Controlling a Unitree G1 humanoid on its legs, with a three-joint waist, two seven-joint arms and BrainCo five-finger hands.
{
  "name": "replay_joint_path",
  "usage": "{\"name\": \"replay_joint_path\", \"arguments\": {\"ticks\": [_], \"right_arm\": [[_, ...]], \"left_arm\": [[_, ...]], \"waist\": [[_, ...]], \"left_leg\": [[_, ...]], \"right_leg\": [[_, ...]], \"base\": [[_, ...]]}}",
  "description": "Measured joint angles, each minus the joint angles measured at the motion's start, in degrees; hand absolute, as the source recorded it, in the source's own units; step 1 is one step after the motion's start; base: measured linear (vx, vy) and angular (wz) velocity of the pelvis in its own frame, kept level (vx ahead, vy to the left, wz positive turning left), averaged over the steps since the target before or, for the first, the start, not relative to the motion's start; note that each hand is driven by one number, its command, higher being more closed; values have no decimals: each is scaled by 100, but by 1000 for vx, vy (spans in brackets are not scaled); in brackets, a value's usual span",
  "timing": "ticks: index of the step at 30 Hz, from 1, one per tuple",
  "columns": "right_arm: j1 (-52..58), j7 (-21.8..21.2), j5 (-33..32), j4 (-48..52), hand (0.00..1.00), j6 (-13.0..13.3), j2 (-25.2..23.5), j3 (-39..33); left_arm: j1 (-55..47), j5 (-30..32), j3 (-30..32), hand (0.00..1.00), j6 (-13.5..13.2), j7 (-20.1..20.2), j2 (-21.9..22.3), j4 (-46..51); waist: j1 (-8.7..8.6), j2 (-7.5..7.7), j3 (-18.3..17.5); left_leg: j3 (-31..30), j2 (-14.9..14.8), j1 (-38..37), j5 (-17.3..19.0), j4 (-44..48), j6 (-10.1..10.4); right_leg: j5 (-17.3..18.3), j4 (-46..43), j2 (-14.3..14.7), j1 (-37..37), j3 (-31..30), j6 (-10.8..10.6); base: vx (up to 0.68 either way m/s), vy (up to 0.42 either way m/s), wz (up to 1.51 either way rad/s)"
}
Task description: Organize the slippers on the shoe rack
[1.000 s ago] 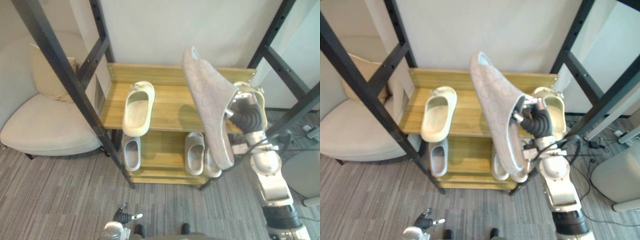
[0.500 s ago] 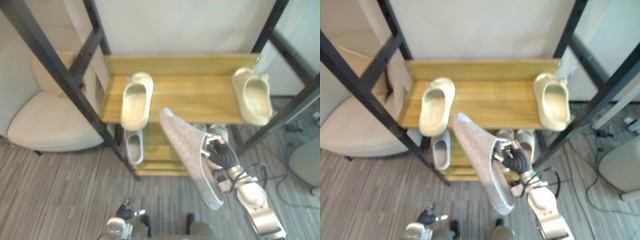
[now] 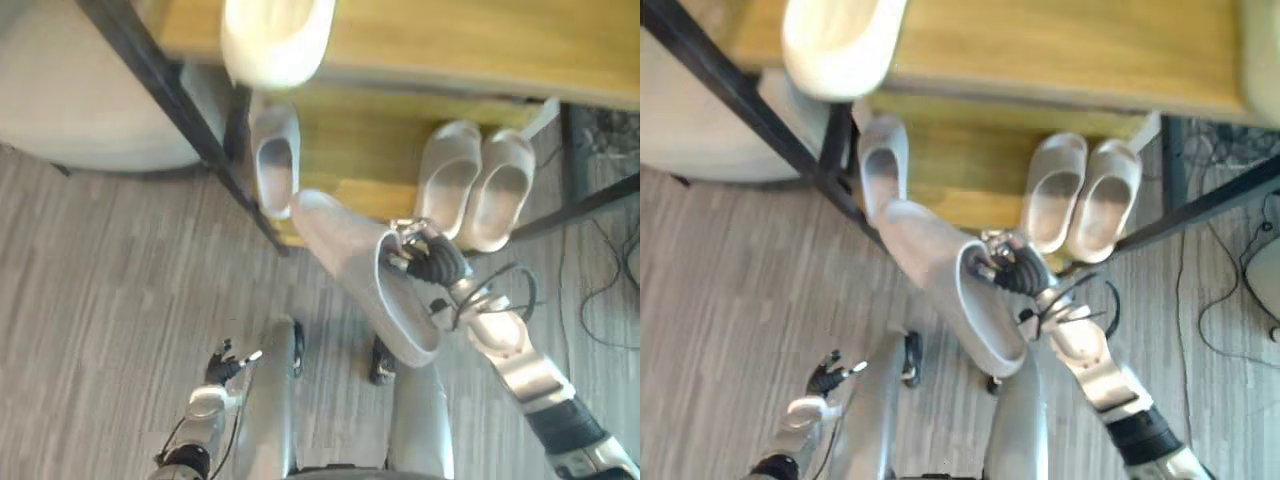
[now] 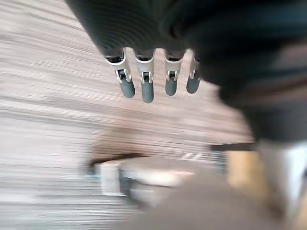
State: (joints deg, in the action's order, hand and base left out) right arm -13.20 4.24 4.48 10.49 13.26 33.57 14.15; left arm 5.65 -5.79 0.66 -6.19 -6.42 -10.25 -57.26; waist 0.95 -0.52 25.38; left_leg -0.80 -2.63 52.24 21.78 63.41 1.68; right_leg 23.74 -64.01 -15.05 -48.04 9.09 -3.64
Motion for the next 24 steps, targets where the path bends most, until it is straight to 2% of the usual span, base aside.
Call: {"name": "replay_joint_path", "arguments": {"ticks": [4, 6, 8, 11, 17, 24], "right_arm": [[-377, 335, 23, -10, 100, -72, -34, -72], [-537, 574, 217, -19, 100, -136, -227, -267], [-719, 777, 288, -42, 100, -261, -344, -410], [-1161, 1104, 473, -325, 100, -427, -470, -558], [-1919, 1712, 949, -1107, 100, -930, -724, -1009], [-2987, 2155, 1195, -2292, 100, -1376, -1091, -1294]], "left_arm": [[-238, -21, 26, 0, 87, -16, 200, -1], [-246, -42, 44, 0, 98, -53, 205, 104], [-248, -42, 46, 0, 98, -102, 202, 185], [-253, -42, 45, 0, 119, -117, 212, 271], [-267, -40, 4, 0, 161, -245, 236, 450], [-265, -37, -2, 0, 166, -455, 335, 581]], "waist": [[159, 10, 71], [219, 8, 74], [266, 7, 75], [317, 7, 74], [433, -10, 64], [564, -60, 23]], "left_leg": [[-2, -35, 398, 85, 352, 19], [24, -119, 599, 94, 463, 32], [96, -218, 751, 93, 569, 33], [119, -230, 904, 109, 718, 83], [30, -226, 1148, 126, 877, 102], [-80, -173, 1385, 113, 969, 141]], "right_leg": [[150, -397, -52, -377, -23, 39], [237, -559, -106, -536, 12, 56], [315, -717, -141, -675, 16, 60], [394, -904, -194, -845, -1, 90], [469, -1071, -210, -1022, 56, 147], [557, -1233, -296, -1175, 176, 232]], "base": [[-70, -22, 6], [-64, -40, 20], [-59, -58, 19], [-25, -19, 3], [-10, -14, 3], [-25, -25, 9]]}}
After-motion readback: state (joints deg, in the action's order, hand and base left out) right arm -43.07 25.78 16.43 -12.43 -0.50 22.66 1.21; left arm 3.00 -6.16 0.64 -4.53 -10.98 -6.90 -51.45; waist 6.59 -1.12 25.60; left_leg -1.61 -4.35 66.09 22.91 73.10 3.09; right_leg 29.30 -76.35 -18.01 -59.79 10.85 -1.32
